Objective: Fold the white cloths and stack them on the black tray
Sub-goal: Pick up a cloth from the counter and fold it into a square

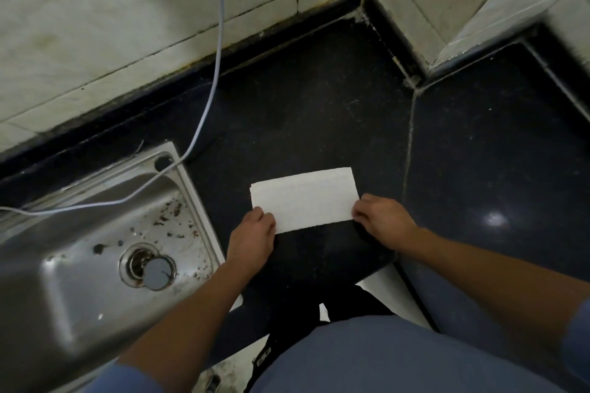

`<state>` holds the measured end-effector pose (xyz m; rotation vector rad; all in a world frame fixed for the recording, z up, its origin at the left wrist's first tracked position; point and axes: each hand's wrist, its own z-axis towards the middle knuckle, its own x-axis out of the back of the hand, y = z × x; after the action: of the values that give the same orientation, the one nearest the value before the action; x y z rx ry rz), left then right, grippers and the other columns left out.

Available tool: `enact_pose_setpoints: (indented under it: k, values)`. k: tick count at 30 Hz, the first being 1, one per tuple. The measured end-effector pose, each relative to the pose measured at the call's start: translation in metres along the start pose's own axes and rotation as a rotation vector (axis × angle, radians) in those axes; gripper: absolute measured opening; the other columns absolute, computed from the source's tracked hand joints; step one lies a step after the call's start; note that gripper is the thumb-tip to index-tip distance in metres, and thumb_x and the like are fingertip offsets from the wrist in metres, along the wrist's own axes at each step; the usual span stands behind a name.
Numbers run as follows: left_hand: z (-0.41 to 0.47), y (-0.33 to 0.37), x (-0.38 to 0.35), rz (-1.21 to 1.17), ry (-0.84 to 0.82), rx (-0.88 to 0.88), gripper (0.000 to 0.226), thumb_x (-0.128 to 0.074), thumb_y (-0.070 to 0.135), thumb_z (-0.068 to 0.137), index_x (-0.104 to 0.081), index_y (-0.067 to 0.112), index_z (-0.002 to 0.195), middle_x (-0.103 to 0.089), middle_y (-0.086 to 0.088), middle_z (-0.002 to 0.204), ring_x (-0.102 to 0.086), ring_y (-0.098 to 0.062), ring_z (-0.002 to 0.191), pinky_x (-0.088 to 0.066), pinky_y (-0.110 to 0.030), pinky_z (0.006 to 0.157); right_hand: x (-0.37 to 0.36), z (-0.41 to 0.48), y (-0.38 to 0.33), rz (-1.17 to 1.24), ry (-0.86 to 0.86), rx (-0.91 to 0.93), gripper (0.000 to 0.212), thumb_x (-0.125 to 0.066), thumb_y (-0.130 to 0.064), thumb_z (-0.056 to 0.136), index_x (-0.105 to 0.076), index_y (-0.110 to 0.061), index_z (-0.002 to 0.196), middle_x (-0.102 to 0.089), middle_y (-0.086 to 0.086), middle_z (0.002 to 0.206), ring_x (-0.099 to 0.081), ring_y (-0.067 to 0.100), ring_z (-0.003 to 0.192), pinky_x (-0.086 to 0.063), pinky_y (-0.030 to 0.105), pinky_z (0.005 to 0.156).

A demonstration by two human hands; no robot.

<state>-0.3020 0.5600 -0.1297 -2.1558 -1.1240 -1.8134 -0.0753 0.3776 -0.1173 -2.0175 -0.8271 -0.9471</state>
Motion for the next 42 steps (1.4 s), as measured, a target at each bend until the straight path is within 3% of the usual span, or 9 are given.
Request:
enact_pose_setpoints:
  k: [3,5,8,13,18,22,30,35,42]
  values:
    - [0.001,-0.008,0.003,0.089,0.055,-0.079,0.012,-0.073,0.013,0.076,-0.065,0.009,0.085,-0.058,-0.008,0.097,-0.056,-0.027,0.086,-0.050,-0.034,0.056,0.006,-0.001,0.001,-0.030,-0.072,-0.045,0.019,-0.050,-0.023,0.093,-0.067,-0.016,0.097,-0.060,0.004,0.101,-0.059,0.025,0.092,-0.047,0.034,0.077]
    - [0.009,-0.012,0.010,0.172,0.046,-0.121,0.030,-0.079,0.018,0.071,-0.069,0.012,0.099,-0.060,-0.012,0.117,-0.057,-0.033,0.102,-0.054,-0.042,0.073,0.011,0.006,-0.006,-0.016,-0.024,-0.099,0.020,-0.050,-0.025,0.093,-0.066,-0.015,0.098,-0.060,0.004,0.102,-0.060,0.025,0.092,-0.046,0.033,0.075]
    - [0.017,-0.020,0.016,0.235,-0.080,-0.124,0.052,-0.070,0.033,0.081,-0.056,0.019,0.130,-0.038,-0.009,0.149,-0.034,-0.032,0.137,-0.038,-0.047,0.102,0.020,0.022,-0.017,0.075,0.141,-0.258,0.030,-0.057,-0.035,0.091,-0.059,-0.013,0.112,-0.058,0.008,0.107,-0.060,0.028,0.093,-0.046,0.035,0.076]
    - [0.012,-0.022,0.015,0.169,-0.139,-0.068,0.058,-0.055,0.038,0.092,-0.035,0.026,0.145,-0.013,0.001,0.159,-0.007,-0.022,0.147,-0.021,-0.042,0.114,0.024,0.041,-0.027,0.241,0.090,-0.539,0.038,-0.069,-0.026,0.083,-0.056,-0.009,0.114,-0.063,0.013,0.110,-0.062,0.031,0.097,-0.052,0.036,0.075]
    - [0.012,-0.014,0.021,0.200,-0.157,-0.046,0.059,-0.053,0.041,0.092,-0.033,0.027,0.145,-0.011,0.000,0.160,-0.005,-0.022,0.147,-0.016,-0.040,0.116,0.032,0.047,-0.025,0.540,0.077,-0.652,0.024,-0.068,-0.018,0.080,-0.069,-0.003,0.099,-0.068,0.011,0.096,-0.063,0.025,0.083,-0.052,0.030,0.071]
    - [0.002,-0.014,0.026,0.106,-0.023,-0.005,0.049,-0.063,0.033,0.087,-0.052,0.016,0.132,-0.035,-0.009,0.149,-0.030,-0.028,0.138,-0.029,-0.043,0.110,0.048,0.044,-0.033,0.845,0.080,-0.647,0.011,-0.070,-0.012,0.078,-0.064,-0.004,0.082,-0.065,0.014,0.090,-0.062,0.025,0.079,-0.053,0.036,0.070]
    - [-0.042,-0.044,0.034,-0.030,0.176,0.178,0.026,-0.074,0.020,0.078,-0.068,0.009,0.100,-0.062,-0.009,0.104,-0.057,-0.029,0.098,-0.049,-0.042,0.082,0.047,0.068,-0.126,0.740,-0.051,-0.338,0.019,-0.072,-0.009,0.079,-0.055,-0.011,0.070,-0.060,0.006,0.078,-0.062,0.020,0.067,-0.051,0.028,0.052]
    - [-0.061,-0.049,0.037,-0.056,0.200,0.221,0.020,-0.073,0.019,0.079,-0.068,0.011,0.096,-0.061,-0.005,0.097,-0.055,-0.025,0.093,-0.049,-0.037,0.079,0.008,0.094,-0.170,0.549,-0.125,-0.282,0.013,-0.069,-0.014,0.077,-0.065,-0.005,0.085,-0.068,0.012,0.093,-0.068,0.029,0.081,-0.058,0.045,0.077]
    - [-0.057,-0.045,0.038,-0.034,0.181,0.174,0.020,-0.067,0.021,0.083,-0.068,0.011,0.101,-0.060,-0.006,0.103,-0.055,-0.025,0.097,-0.048,-0.036,0.081,-0.006,0.091,-0.163,0.468,-0.100,-0.132,0.017,-0.068,-0.023,0.083,-0.070,-0.011,0.095,-0.071,0.006,0.098,-0.067,0.025,0.093,-0.054,0.038,0.085]
